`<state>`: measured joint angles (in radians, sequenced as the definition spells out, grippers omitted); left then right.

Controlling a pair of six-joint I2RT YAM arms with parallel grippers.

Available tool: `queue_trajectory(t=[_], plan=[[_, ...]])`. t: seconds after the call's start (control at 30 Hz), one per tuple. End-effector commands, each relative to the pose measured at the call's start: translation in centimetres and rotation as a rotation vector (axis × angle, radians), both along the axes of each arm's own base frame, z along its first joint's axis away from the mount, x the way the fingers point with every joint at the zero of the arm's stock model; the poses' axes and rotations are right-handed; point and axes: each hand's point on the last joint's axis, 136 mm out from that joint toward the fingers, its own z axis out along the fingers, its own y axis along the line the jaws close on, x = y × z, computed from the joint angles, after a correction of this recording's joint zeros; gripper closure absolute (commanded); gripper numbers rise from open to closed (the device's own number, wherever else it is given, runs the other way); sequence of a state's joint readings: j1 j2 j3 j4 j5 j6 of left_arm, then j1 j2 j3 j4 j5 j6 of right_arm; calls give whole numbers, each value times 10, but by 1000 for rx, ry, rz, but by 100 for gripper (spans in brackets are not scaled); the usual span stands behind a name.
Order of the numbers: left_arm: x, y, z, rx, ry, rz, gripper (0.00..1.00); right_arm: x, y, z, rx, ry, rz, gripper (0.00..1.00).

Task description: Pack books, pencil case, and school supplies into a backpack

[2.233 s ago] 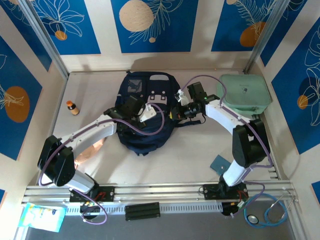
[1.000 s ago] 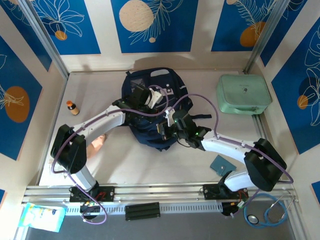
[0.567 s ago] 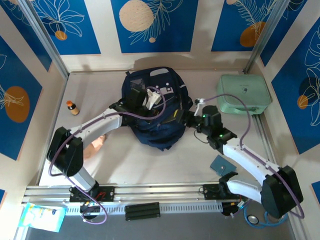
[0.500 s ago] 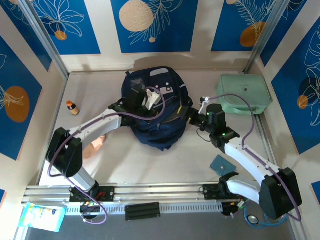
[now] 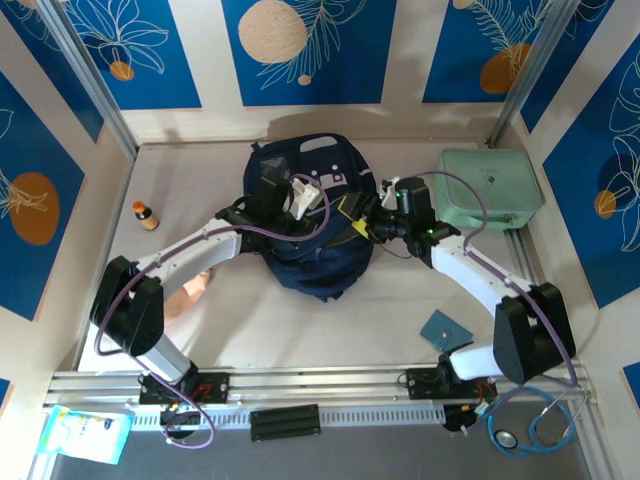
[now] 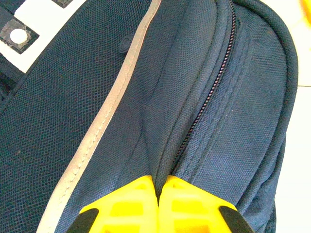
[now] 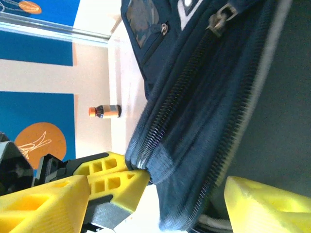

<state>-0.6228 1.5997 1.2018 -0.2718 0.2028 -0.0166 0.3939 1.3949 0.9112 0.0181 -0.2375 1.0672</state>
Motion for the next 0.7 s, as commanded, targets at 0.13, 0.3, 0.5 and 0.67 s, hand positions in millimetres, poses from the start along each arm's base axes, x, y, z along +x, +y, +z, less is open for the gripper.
queue_trajectory(t=[0.13, 0.3, 0.5, 0.67], plan=[[-3, -9, 32, -99, -59, -53, 100, 15, 16, -15, -8, 168, -41, 26], [-5, -7, 28, -108, -29, -16, 92, 30, 24, -21, -64, 207, -53, 43], [-12, 20, 19, -102, 80, 179, 59, 27, 36, -17, -91, 168, -13, 76], [-48, 43, 7, -127, 166, 322, 47, 24, 44, -7, -81, 122, 23, 82]])
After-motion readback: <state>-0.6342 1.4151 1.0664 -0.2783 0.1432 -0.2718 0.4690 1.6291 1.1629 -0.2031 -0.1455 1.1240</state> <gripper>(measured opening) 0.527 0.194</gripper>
